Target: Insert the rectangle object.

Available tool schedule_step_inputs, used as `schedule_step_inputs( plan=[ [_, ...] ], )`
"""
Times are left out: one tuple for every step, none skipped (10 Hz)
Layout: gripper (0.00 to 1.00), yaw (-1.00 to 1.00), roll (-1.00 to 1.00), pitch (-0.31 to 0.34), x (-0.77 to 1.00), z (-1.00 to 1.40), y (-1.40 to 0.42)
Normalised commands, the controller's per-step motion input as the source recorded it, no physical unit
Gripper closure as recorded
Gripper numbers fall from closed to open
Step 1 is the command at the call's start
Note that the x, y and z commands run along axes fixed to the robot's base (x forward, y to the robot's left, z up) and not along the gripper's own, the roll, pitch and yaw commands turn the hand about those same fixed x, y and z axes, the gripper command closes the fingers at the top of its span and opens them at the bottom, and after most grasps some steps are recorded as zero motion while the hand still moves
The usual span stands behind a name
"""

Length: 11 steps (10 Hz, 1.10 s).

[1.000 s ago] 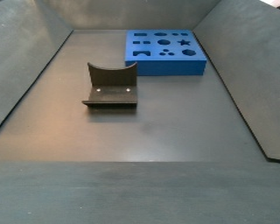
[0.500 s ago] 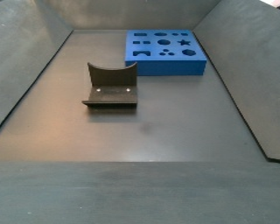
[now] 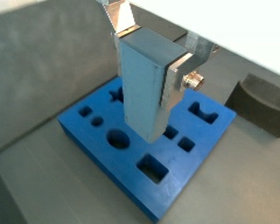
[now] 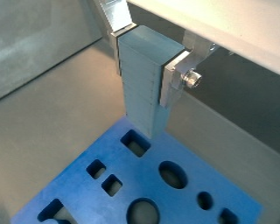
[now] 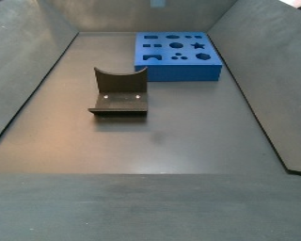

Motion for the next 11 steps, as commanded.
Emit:
schedule_step_inputs(
  plan=[
    [1.0, 0.26, 0.03, 0.0, 0.48, -0.78, 0.0],
    [1.0, 0.19, 0.04, 0.0, 0.35, -0.72, 0.01],
    [1.0, 0.05, 0.0, 0.0, 0.17, -0.58, 0.0],
    [1.0, 0.04, 0.18, 0.0, 0.0, -0.29, 0.0],
    [1.0, 0.0, 0.21, 0.004, 0.0, -0.24, 0.0],
    [1.0, 0.0, 0.15, 0.0, 0.0, -0.43, 0.0],
    [1.0, 0.0, 0.11, 0.0, 0.0, -0.51, 0.0],
    [1.0, 0.0, 0.05, 0.0, 0.05, -0.53, 0.0],
    [1.0, 0.0, 0.04, 0.0, 0.06, -0.43, 0.0],
    [1.0, 0.0, 0.07, 0.0, 0.07, -0.36, 0.0],
    [1.0, 0.0, 0.07, 0.007, 0.05, -0.34, 0.0]
  ],
)
